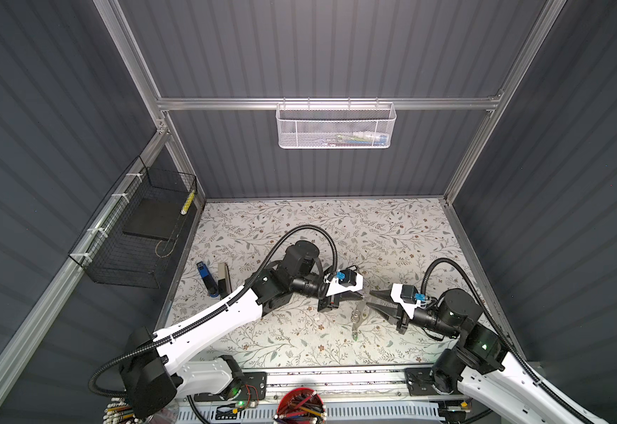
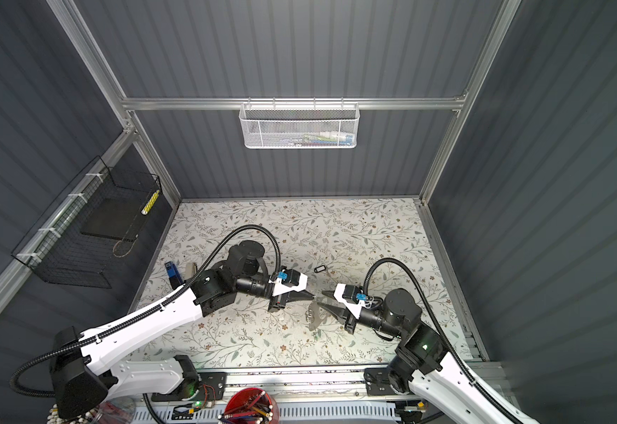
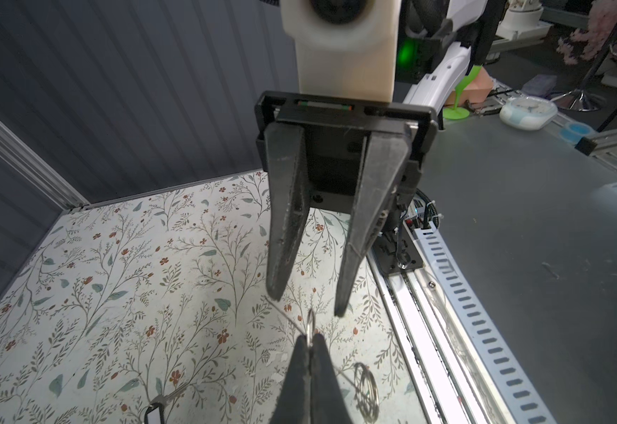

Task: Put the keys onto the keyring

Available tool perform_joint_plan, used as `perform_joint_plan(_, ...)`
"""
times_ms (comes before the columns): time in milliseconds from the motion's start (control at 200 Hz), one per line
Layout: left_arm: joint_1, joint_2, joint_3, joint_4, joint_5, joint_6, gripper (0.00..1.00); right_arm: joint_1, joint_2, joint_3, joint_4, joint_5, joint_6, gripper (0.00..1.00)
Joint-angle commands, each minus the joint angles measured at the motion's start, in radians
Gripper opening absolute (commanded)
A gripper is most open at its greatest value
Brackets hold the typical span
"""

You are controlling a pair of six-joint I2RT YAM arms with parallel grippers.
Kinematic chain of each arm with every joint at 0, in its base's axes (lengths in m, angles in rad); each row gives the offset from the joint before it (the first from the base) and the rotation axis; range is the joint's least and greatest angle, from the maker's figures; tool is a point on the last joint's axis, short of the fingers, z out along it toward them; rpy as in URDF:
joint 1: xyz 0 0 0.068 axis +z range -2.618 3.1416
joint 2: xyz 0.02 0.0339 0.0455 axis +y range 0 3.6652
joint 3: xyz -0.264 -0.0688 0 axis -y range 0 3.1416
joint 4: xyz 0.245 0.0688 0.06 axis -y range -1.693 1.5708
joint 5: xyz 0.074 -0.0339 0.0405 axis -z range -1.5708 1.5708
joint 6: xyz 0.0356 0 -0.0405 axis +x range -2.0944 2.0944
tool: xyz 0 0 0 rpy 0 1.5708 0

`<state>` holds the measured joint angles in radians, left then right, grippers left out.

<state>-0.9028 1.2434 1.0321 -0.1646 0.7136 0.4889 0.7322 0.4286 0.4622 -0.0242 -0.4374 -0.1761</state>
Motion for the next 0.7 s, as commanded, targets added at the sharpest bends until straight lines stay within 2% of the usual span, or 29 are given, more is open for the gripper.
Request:
perform_joint_plan(0, 0.011, -0.036, -0.016, 0.116, 0.08, -0.078, 0.0, 0.001, -0.041, -0.013, 0.031, 0.005, 0.023, 0.34)
perform_joint_plan(270, 0.014, -0.034, -0.048, 0.194, 0.106, -0.128, 0.0, 0.001, 0.002, 0.0, 0.034, -0.039, 0.047, 0.31)
perform_joint_plan(695, 0.014, -0.019, -0.031, 0.146, 0.12, -0.094, 0.0, 0.001, 0.054, 0.003, 0.117, -0.051, 0.057, 0.29)
